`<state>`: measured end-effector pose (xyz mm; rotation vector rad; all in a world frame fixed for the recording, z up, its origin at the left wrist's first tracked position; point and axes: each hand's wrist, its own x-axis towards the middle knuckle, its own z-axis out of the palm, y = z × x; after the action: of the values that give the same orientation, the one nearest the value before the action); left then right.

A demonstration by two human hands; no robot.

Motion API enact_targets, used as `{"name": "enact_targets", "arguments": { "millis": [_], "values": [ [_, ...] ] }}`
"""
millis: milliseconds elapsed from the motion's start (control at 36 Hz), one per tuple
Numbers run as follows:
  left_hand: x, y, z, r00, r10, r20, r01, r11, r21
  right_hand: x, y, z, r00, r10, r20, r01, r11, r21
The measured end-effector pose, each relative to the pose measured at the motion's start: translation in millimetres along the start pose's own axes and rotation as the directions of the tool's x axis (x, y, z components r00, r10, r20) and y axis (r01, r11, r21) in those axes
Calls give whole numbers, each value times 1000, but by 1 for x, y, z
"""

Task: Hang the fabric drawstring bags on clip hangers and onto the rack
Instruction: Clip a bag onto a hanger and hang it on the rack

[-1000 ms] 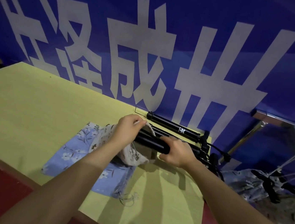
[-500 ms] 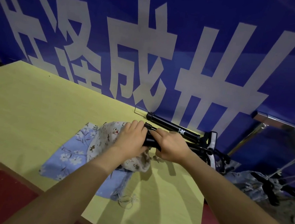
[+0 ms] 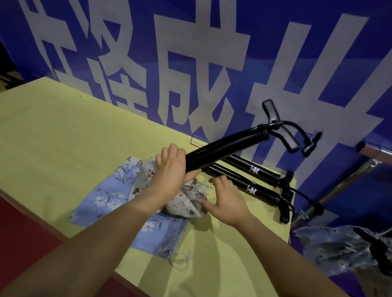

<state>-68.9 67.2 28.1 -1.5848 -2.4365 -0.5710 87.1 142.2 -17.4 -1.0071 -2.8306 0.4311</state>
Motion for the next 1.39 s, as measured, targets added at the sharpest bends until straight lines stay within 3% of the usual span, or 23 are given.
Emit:
{"name": "enact_targets", "arguments": {
  "millis": [56, 111, 194, 250, 472, 667, 778, 861, 972, 1222, 1278, 1389],
  "values": [
    [-1, 0, -2, 999, -32, -18, 32, 999, -19, 4, -3, 3, 993, 14, 118, -21, 998, 57],
    [-3, 0, -3, 998, -55, -43, 52, 997, -65, 7, -5, 4, 991, 46, 123, -73, 971, 228],
    [-8, -3, -1, 994, -105, -43, 96, 981, -169, 9, -7, -5, 974, 214, 77, -216, 770, 600],
    [-12, -4, -1, 989, -146, -19, 138, 964, -228, 9, -9, -16, 954, 293, 58, -238, 629, 740],
    [-17, 4, -3, 974, -228, 9, 225, 951, -212, 15, -33, -65, 947, 308, -87, -45, 396, 917],
    [-21, 7, -11, 985, -170, 3, 167, 961, -222, 12, -43, -82, 962, 235, -140, 64, 304, 951],
    [-22, 8, -17, 990, -132, 55, 142, 947, -289, 8, -45, -85, 934, 296, -202, 84, 367, 926],
    [-23, 6, -22, 980, -42, 192, 116, 911, -396, 1, -41, -82, 923, 324, -207, 57, 419, 906],
    [-24, 11, -33, 965, -9, 262, 163, 803, -573, -9, -37, -76, 912, 355, -203, -5, 506, 863],
    [-7, 27, -67, 983, -115, 146, 186, 628, -755, -23, -48, -78, 923, 254, -289, -38, 808, 588],
    [-5, 27, -74, 991, -109, 81, 131, 613, -779, -23, -52, -82, 925, 229, -303, -48, 861, 506],
    [-11, 24, -83, 993, -49, -109, -49, 663, -747, -18, -61, -83, 939, 251, -237, -103, 859, 501]
  ]
}}
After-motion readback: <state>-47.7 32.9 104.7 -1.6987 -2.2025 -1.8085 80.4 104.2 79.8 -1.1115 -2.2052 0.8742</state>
